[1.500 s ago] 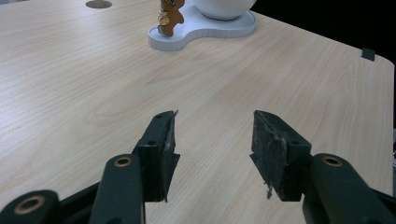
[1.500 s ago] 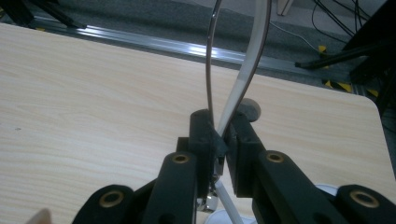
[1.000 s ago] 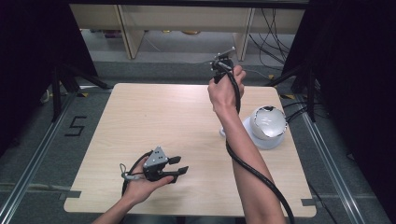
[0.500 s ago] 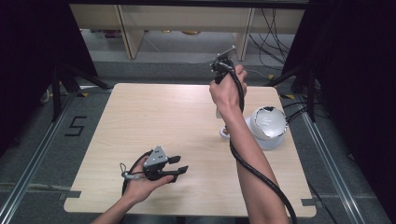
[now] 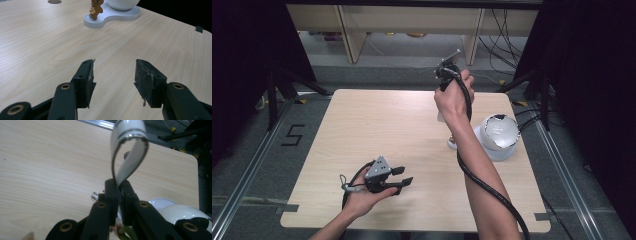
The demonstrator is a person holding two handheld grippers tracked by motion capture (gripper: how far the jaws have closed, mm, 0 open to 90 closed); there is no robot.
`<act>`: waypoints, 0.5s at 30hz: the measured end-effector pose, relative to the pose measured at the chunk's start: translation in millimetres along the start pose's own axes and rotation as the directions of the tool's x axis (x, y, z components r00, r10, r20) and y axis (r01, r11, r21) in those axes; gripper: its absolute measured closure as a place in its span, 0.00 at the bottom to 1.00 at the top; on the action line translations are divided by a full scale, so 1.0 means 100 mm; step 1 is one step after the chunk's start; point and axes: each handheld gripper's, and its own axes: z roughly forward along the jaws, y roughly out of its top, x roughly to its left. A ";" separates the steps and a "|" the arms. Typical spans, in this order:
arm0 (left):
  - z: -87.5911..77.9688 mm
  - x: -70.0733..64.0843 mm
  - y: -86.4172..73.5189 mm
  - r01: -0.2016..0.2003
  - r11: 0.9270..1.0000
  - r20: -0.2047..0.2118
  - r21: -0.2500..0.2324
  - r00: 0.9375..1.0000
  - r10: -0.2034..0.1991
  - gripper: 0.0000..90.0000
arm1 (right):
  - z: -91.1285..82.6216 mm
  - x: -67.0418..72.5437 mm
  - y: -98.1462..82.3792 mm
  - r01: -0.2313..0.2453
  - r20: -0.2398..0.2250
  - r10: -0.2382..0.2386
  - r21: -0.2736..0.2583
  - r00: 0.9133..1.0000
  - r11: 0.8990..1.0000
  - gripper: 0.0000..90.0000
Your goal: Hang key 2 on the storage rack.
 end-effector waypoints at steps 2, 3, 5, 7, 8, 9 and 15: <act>0.00 0.00 -0.01 0.007 1.000 -0.003 0.001 1.000 -0.007 0.54 | 0.01 0.00 -0.01 0.000 -0.002 0.000 0.005 1.000 1.000 0.97; 0.00 0.00 -0.01 0.007 1.000 -0.006 0.003 1.000 -0.007 0.54 | 0.00 -0.01 -0.01 0.008 -0.003 -0.008 0.002 1.000 1.000 0.97; 0.01 0.01 -0.02 0.010 1.000 0.006 -0.005 1.000 -0.010 0.54 | 0.00 -0.01 -0.02 0.001 -0.001 -0.001 -0.005 1.000 1.000 0.97; 0.00 0.01 -0.02 0.011 1.000 0.003 -0.003 1.000 -0.011 0.54 | -0.01 -0.01 -0.01 -0.015 -0.007 0.015 -0.004 1.000 1.000 0.97; 0.00 0.01 -0.01 0.009 1.000 0.002 -0.003 1.000 -0.009 0.54 | -0.02 -0.02 -0.01 -0.020 -0.009 0.020 -0.009 1.000 1.000 0.97; -0.01 0.00 -0.01 0.008 1.000 -0.005 0.002 1.000 -0.007 0.54 | -0.03 -0.02 -0.01 -0.031 -0.012 0.031 -0.010 0.999 0.999 0.97; -0.01 0.00 -0.01 0.007 1.000 -0.005 0.001 1.000 -0.007 0.54 | -0.07 -0.04 0.01 -0.068 -0.014 0.067 -0.055 0.998 0.996 0.97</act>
